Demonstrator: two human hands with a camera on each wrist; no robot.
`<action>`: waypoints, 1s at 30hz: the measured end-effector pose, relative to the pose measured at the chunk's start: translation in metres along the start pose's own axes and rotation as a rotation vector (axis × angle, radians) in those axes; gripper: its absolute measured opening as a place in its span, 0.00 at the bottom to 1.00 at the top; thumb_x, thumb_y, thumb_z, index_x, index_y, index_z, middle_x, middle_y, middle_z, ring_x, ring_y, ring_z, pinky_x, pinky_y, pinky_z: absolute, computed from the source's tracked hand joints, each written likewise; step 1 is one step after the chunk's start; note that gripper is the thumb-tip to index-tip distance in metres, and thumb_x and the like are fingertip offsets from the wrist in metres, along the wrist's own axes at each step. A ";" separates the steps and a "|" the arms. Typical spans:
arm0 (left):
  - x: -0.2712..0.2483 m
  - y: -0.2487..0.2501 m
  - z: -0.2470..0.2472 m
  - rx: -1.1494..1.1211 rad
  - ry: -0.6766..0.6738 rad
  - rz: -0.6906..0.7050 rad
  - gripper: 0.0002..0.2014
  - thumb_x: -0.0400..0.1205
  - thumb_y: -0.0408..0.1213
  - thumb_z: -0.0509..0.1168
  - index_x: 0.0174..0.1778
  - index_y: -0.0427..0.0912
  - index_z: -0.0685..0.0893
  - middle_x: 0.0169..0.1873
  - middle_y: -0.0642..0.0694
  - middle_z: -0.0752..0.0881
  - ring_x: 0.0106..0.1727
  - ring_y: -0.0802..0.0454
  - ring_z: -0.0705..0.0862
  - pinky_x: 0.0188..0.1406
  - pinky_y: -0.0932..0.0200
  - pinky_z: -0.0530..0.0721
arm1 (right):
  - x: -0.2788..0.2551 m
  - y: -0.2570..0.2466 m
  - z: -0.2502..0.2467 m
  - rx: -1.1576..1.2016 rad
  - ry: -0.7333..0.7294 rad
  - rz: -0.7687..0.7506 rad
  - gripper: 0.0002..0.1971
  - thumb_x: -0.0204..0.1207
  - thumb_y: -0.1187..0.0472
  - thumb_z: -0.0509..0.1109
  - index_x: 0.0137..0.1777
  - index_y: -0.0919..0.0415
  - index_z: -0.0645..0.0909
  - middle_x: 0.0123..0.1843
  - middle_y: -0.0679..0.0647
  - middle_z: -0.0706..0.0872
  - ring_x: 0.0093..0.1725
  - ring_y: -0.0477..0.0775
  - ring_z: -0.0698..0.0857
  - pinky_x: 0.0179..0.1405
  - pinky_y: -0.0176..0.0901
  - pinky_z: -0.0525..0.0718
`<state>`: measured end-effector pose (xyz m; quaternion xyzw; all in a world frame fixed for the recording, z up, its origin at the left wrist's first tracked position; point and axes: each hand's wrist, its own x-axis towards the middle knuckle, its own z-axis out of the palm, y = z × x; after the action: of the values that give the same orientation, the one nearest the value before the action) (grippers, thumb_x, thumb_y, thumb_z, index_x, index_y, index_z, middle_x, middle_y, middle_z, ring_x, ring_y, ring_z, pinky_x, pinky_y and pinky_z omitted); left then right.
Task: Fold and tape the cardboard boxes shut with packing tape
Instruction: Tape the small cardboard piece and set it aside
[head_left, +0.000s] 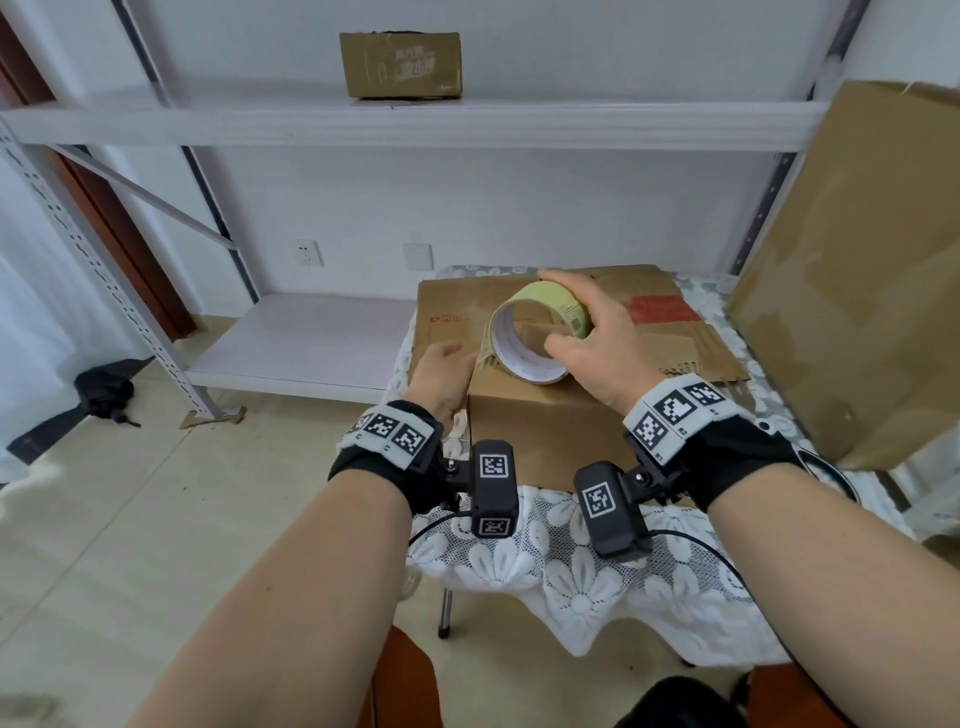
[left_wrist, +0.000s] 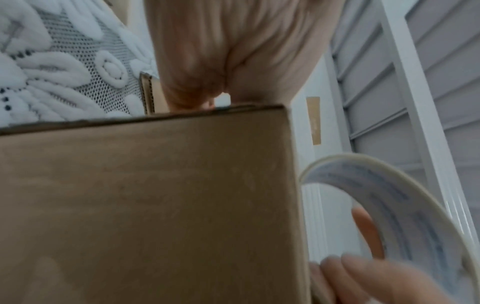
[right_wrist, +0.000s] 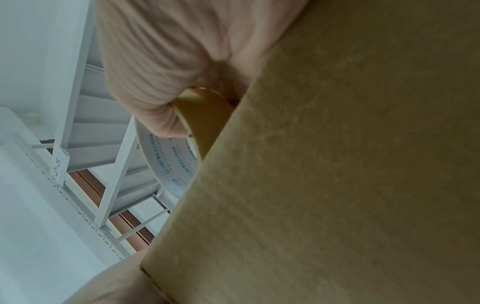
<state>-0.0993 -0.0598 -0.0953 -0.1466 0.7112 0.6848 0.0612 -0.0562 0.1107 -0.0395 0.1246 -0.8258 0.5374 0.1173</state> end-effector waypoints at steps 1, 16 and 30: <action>0.000 -0.001 -0.001 0.052 -0.017 -0.030 0.31 0.75 0.46 0.72 0.75 0.46 0.73 0.60 0.40 0.85 0.56 0.42 0.88 0.54 0.44 0.87 | 0.000 0.001 0.000 0.002 0.002 0.000 0.31 0.69 0.75 0.66 0.70 0.50 0.74 0.58 0.44 0.81 0.51 0.39 0.81 0.49 0.29 0.78; -0.020 0.041 -0.019 0.367 -0.674 0.281 0.44 0.69 0.42 0.80 0.79 0.56 0.65 0.75 0.58 0.73 0.74 0.61 0.73 0.73 0.58 0.71 | 0.005 0.007 -0.001 0.009 0.050 0.031 0.31 0.69 0.73 0.71 0.72 0.56 0.72 0.61 0.48 0.79 0.58 0.45 0.80 0.55 0.31 0.78; -0.014 0.047 -0.003 0.880 -0.537 0.437 0.59 0.54 0.54 0.86 0.80 0.51 0.64 0.72 0.55 0.73 0.74 0.56 0.71 0.79 0.51 0.68 | 0.001 0.013 -0.011 -0.164 0.024 -0.068 0.34 0.79 0.75 0.59 0.77 0.39 0.67 0.70 0.53 0.76 0.66 0.45 0.73 0.67 0.36 0.69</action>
<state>-0.0998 -0.0603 -0.0461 0.2230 0.9033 0.3335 0.1522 -0.0611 0.1261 -0.0459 0.1363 -0.8610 0.4649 0.1551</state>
